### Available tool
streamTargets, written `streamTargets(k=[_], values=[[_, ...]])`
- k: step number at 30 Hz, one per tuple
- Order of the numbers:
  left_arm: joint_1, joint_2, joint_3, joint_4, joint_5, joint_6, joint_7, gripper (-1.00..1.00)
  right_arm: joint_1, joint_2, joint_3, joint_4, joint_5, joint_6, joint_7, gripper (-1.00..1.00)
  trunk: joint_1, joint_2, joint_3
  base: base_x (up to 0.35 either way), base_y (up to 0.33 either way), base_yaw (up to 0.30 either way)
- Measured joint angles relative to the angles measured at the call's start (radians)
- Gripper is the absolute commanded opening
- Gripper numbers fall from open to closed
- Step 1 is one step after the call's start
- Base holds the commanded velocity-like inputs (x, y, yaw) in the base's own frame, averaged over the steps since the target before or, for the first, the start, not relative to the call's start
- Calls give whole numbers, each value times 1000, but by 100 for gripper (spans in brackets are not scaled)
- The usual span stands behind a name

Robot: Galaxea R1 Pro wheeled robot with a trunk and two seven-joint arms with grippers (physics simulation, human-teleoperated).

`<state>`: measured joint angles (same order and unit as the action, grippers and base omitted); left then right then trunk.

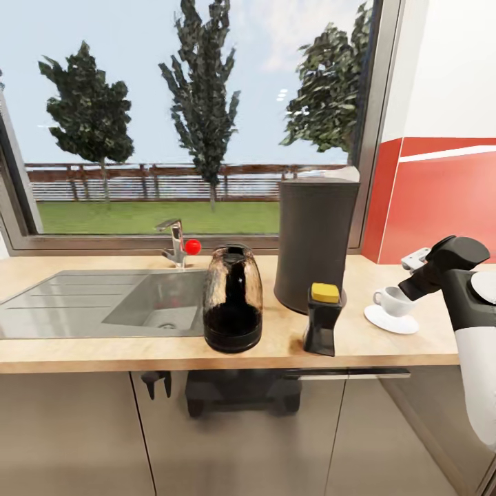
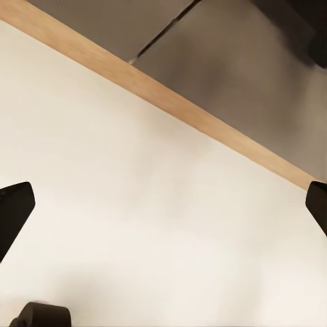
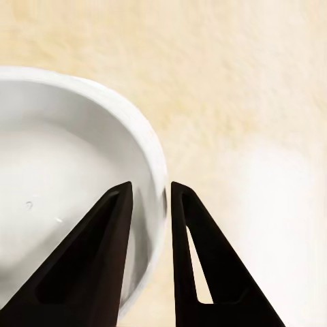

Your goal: Set up a coffee station on the kitchen countertop: keep the coffee maker on the countertop, move the bottle of coffee from the kitchen shelf to the counter next to the coffee maker, place a paper coffee filter on top of the coffee maker, put the saucer next to the coffee maker with the coffee cup on the saucer, and place the electric kettle next to the coffee maker.

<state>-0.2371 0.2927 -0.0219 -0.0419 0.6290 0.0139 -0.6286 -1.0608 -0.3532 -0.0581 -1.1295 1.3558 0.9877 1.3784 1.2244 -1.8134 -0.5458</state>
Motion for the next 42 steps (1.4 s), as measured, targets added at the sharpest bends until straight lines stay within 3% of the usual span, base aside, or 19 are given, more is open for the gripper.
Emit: streamTargets(k=[40, 42], values=[[0, 0, 0, 0, 0, 0, 0, 100, 0, -1, -3, 55, 2, -1, -1, -100, 0, 0, 0, 45, -23, 0], [5, -8, 2, -3, 0, -1, 0, 100, -11, 10, -6, 44, -8, 0, 0, -100, 0, 0, 0, 0, 0, 0]])
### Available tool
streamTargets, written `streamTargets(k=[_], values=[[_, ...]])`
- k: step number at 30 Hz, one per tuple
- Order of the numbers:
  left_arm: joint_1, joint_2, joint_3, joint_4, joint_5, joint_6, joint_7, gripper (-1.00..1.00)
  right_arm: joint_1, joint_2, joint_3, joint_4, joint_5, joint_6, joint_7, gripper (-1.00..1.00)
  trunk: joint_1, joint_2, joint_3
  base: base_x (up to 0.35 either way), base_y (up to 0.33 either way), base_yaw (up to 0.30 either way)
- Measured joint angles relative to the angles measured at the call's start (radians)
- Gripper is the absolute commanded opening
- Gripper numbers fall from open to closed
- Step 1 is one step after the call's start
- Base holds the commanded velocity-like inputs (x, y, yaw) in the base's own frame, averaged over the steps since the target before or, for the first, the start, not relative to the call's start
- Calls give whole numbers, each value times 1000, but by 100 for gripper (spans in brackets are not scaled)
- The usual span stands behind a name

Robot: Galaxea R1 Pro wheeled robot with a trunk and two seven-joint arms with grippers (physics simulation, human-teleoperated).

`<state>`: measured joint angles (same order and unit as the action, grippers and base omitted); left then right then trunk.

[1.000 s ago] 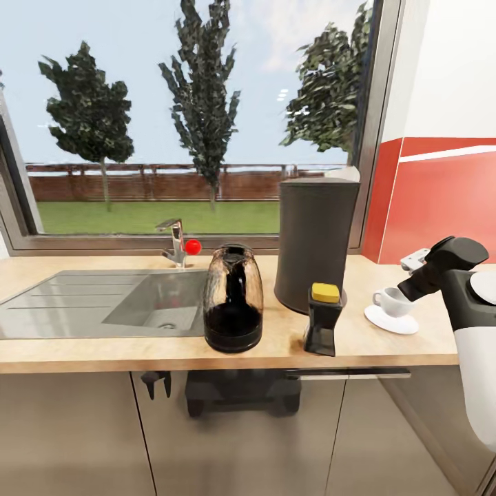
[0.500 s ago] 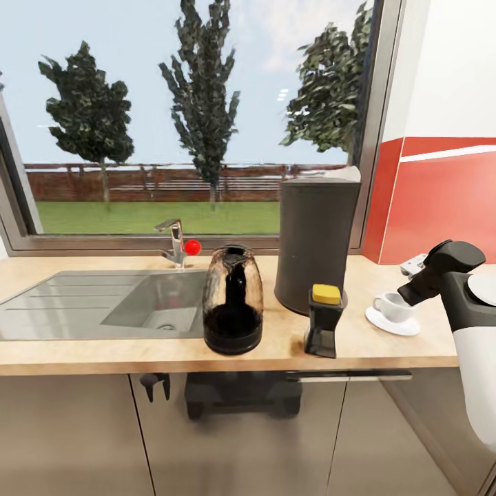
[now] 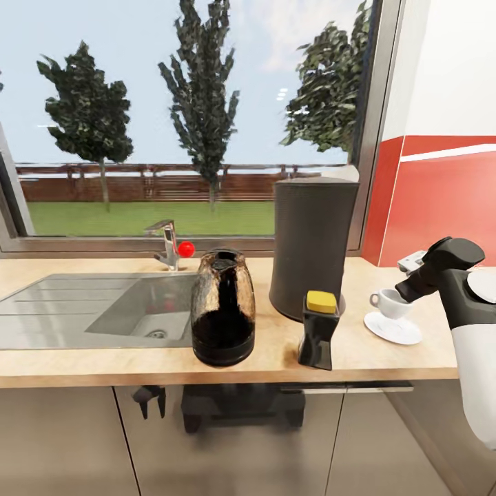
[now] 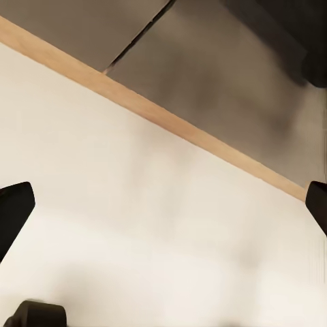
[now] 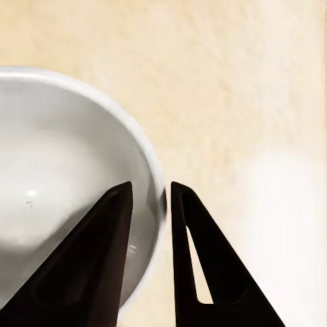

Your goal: Set up a coffee station on the kitchen countertop: keep the coffee maker on the countertop, move the bottle of coffee from the kitchen shelf to the counter next to the coffee maker, place a paper coffee filter on top of the coffee maker, put the saucer next to the coffee maker with the coffee cup on the saucer, and place the electric kettle next to the coffee maker.

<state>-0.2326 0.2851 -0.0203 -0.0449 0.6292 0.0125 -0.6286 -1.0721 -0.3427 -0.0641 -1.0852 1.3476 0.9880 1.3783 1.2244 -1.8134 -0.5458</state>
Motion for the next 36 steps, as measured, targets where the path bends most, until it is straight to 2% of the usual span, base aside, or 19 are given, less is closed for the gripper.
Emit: streamTargets(k=[18, 23, 36], values=[[0, 0, 0, 0, 0, 0, 0, 100, -2, 0, 0, 0, 1, 0, 0, -100, 0, 0, 0, 0, 0, 0], [0, -17, 3, -1, 0, 0, 0, 100, -2, 0, -1, 0, 1, 0, 1, -100, 0, 0, 0, 0, 0, 0], [0, -21, 4, -2, 0, 0, 0, 100, -2, 1, -3, 0, 1, 0, 3, -100, 0, 0, 0, 0, 0, 0]])
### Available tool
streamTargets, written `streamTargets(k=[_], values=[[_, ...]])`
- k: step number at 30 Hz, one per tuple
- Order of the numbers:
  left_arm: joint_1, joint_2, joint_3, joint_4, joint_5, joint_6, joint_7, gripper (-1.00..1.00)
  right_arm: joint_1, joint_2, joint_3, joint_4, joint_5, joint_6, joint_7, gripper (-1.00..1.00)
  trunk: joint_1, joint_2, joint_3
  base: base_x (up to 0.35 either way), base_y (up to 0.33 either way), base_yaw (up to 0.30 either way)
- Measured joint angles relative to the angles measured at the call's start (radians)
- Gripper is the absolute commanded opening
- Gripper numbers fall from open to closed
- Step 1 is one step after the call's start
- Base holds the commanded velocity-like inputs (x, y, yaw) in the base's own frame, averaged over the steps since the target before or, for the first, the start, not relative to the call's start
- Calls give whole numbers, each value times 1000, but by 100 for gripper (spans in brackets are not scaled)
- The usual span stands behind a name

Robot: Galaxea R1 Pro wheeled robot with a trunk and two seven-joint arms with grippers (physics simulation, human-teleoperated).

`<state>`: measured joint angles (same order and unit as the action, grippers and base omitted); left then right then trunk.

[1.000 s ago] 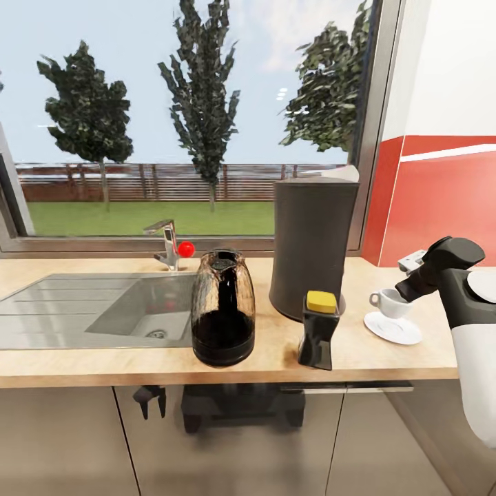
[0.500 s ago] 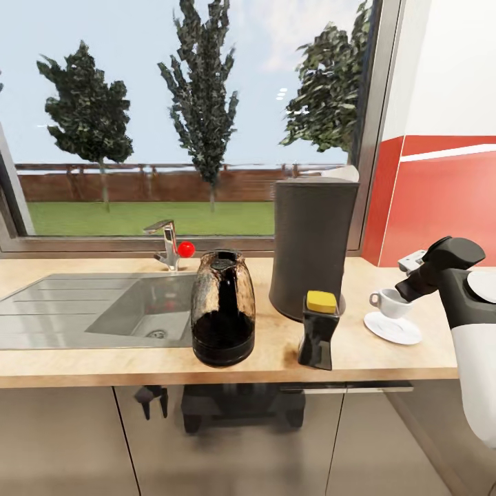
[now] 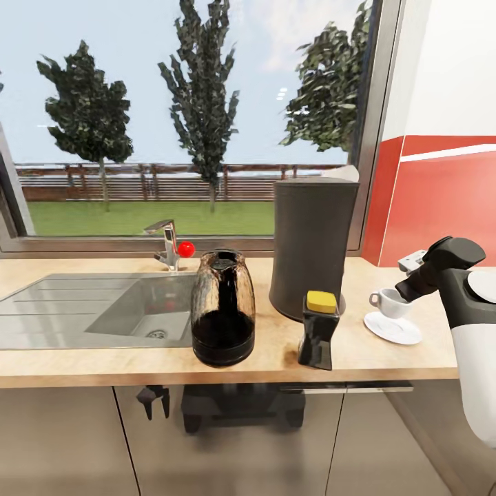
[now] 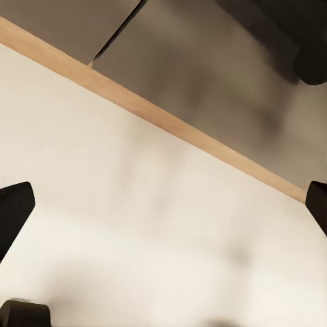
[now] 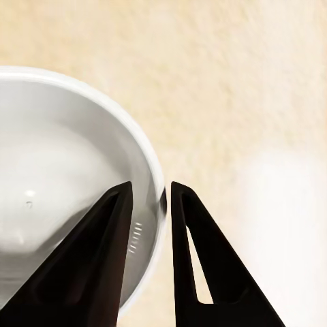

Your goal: Set up a coffee station on the kitchen countertop: keep the coffee maker on the countertop, move the bottle of coffee from the kitchen shelf to the counter next to the coffee maker, place a paper coffee filter on top of the coffee maker, put the saucer next to the coffee maker with the coffee cup on the saucer, and place the electric kettle next to the coffee maker.

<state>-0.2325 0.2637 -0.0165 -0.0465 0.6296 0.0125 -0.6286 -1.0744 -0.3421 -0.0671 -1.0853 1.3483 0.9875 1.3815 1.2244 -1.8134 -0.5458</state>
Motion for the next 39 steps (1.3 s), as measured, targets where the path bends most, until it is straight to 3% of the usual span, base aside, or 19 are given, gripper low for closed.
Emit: streamTargets(k=[39], values=[[0, 0, 0, 0, 0, 0, 0, 100, 3, -5, 9, 28, 1, -7, 58, -100, 0, 0, 0, 0, 0, 0]])
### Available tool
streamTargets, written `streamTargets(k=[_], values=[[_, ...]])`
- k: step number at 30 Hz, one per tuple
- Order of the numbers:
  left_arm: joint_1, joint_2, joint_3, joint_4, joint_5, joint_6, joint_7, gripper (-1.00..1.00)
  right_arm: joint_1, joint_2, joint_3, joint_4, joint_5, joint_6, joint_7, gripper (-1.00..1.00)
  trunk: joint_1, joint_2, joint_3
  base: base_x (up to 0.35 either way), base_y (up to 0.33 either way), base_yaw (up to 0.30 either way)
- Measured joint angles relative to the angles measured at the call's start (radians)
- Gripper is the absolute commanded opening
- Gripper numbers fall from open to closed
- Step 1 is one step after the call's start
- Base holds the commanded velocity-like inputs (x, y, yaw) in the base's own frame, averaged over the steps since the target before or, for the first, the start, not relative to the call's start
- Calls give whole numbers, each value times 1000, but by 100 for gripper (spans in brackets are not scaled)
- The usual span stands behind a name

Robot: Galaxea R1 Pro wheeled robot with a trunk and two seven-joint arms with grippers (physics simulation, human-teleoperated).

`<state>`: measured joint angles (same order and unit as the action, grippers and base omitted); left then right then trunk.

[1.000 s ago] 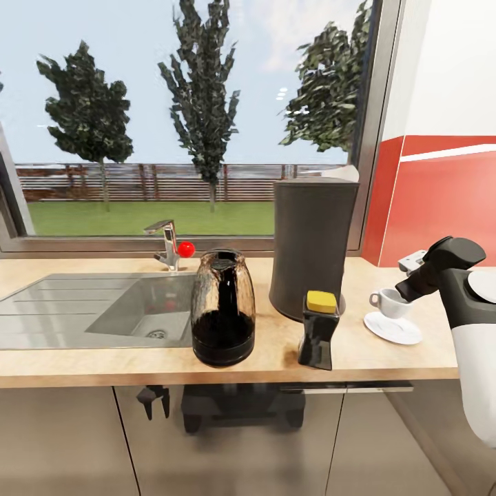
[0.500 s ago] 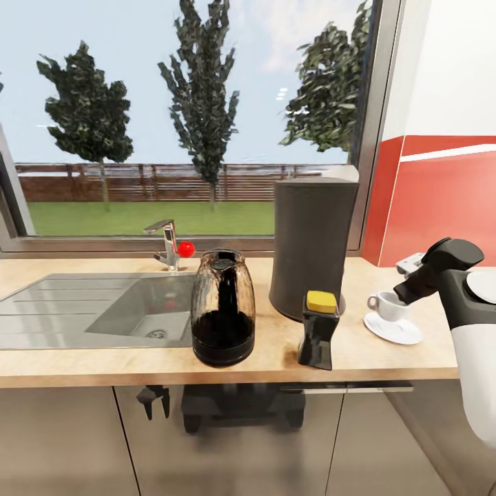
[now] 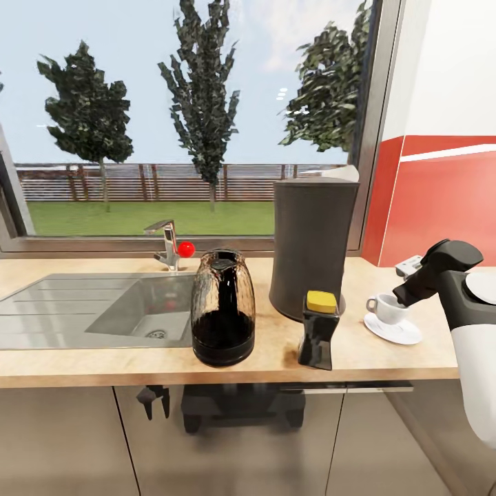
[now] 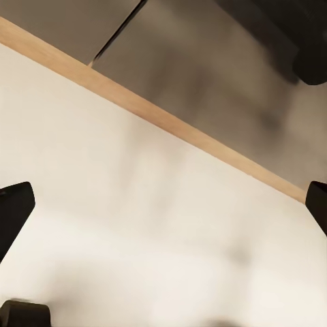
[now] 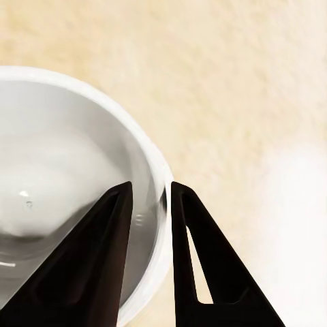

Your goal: Set up a coffee station on the kitchen countertop: keep the coffee maker on the countertop, move the bottle of coffee from the kitchen shelf to the counter next to the coffee maker, place a paper coffee filter on top of the coffee maker, put the saucer next to the coffee maker with the coffee cup on the saucer, and place the electric kettle next to the coffee maker.

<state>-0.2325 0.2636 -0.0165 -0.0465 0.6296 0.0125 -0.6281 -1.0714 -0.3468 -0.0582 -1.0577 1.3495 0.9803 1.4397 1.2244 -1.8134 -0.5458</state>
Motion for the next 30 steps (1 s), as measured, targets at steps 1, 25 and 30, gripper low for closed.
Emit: streamTargets(k=[1, 25, 30], values=[[0, 0, 0, 0, 0, 0, 0, 100, 0, 0, 0, 0, 0, 0, 0, -100, 0, 0, 0, 0, 0, 0], [0, 0, 0, 0, 0, 0, 0, 100, 0, -7, 0, -3, 4, 0, 0, -100, 0, 0, 0, -2, -1, 0], [0, 0, 0, 0, 0, 0, 0, 100, 0, -8, 0, -3, 5, 0, 0, -100, 0, 0, 0, -72, -52, 0]])
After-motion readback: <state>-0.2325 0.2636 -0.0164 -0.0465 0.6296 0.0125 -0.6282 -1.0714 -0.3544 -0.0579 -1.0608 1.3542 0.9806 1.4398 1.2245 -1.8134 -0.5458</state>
